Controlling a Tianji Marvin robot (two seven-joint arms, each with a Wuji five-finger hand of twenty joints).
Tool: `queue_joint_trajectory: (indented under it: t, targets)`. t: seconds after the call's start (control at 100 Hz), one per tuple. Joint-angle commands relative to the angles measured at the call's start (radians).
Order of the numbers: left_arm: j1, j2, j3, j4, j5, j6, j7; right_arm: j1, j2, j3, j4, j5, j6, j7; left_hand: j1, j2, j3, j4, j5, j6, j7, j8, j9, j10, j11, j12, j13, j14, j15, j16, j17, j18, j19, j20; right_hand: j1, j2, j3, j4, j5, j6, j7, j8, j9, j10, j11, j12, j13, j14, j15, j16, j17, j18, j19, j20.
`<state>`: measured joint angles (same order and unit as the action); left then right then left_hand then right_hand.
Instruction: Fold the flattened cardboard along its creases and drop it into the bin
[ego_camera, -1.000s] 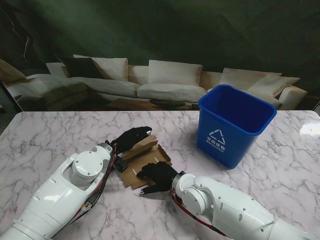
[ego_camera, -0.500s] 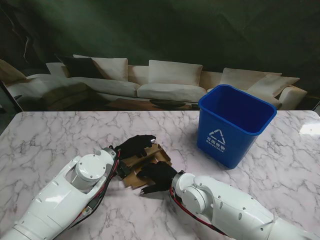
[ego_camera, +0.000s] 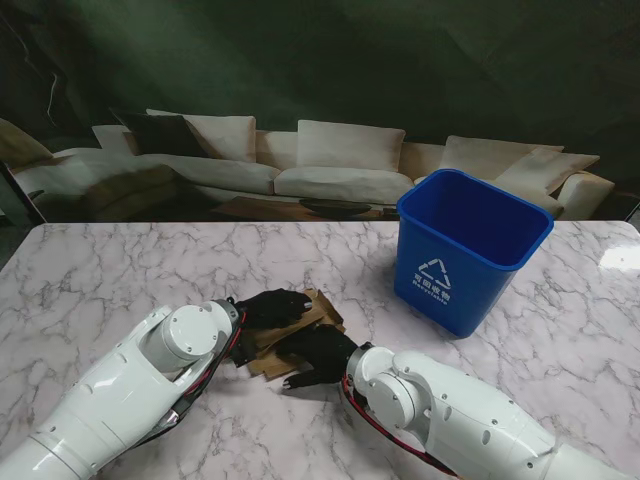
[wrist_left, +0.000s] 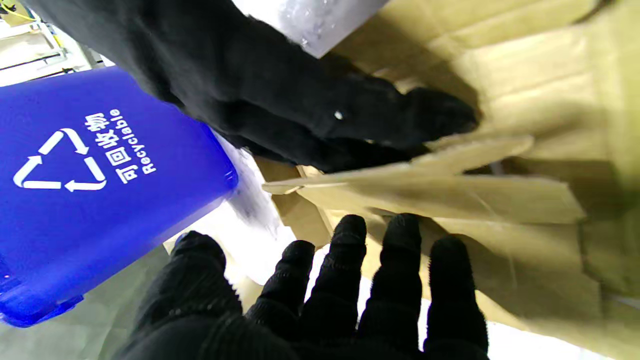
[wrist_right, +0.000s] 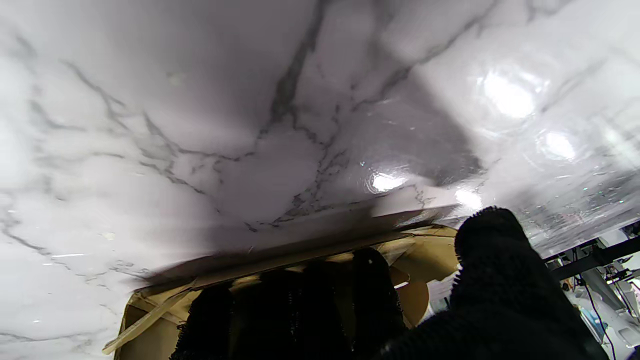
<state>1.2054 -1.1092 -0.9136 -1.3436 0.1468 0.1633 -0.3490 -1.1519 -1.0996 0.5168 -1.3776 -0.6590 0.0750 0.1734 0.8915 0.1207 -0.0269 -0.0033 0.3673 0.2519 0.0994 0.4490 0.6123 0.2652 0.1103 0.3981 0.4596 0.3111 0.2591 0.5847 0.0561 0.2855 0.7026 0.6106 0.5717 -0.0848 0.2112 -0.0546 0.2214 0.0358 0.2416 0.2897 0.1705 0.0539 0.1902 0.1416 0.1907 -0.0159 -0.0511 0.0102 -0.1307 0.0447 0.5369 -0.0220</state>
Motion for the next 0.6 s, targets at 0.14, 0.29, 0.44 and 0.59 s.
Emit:
queue_joint_trajectory:
  t: [0.14,0.29,0.44,0.59]
  targets:
    - [-0.049,0.002,0.047,0.068,0.018,0.030,-0.043,-0.097,0.038,0.067,-0.028,-0.020,-0.009,0.042,0.001,0.045,-0.015,-0.020,0.000,-0.016,-0.004,-0.016,0.000,-0.021,-0.022,-0.025,-0.021,0.045,-0.039,-0.045,-0.016,0.057,-0.109,-0.049,-0.016,0.030,-0.027,0.022,0.099,0.001,0.133,0.074,0.064,0.048,0.112,0.049,0.041,0.059,0.031,0.012,0.051,0.157,0.211,0.069]
    - [-0.067,-0.005,0.066,0.094,0.008,0.045,-0.041,-0.136,0.046,0.128,-0.076,-0.005,-0.026,0.069,0.002,0.046,-0.014,-0.020,0.000,-0.016,-0.004,-0.016,-0.004,-0.019,-0.022,-0.032,-0.021,0.043,-0.040,-0.052,-0.014,0.056,-0.116,-0.051,-0.010,0.026,-0.027,0.022,0.119,0.001,0.143,0.080,0.084,0.052,0.123,0.053,0.058,0.069,0.034,0.015,0.060,0.166,0.226,0.078]
    - [-0.083,-0.007,0.081,0.114,0.008,0.055,-0.046,-0.191,0.060,0.213,-0.144,0.009,-0.072,0.116,0.003,0.048,-0.014,-0.020,-0.001,-0.016,-0.004,-0.017,-0.005,-0.019,-0.021,-0.035,-0.021,0.043,-0.040,-0.056,-0.013,0.056,-0.118,-0.050,-0.004,0.019,-0.027,0.023,0.136,-0.002,0.149,0.085,0.124,0.053,0.143,0.061,0.100,0.079,0.046,0.027,0.092,0.190,0.256,0.095]
    - [-0.095,-0.008,0.093,0.129,0.009,0.061,-0.050,-0.252,0.073,0.295,-0.220,0.033,-0.108,0.171,0.005,0.048,-0.014,-0.020,-0.002,-0.015,-0.004,-0.017,-0.009,-0.016,-0.021,-0.037,-0.022,0.044,-0.039,-0.057,-0.013,0.056,-0.119,-0.049,0.001,0.016,-0.027,0.022,0.162,0.000,0.151,0.086,0.166,0.058,0.148,0.063,0.132,0.093,0.058,0.043,0.108,0.206,0.276,0.109]
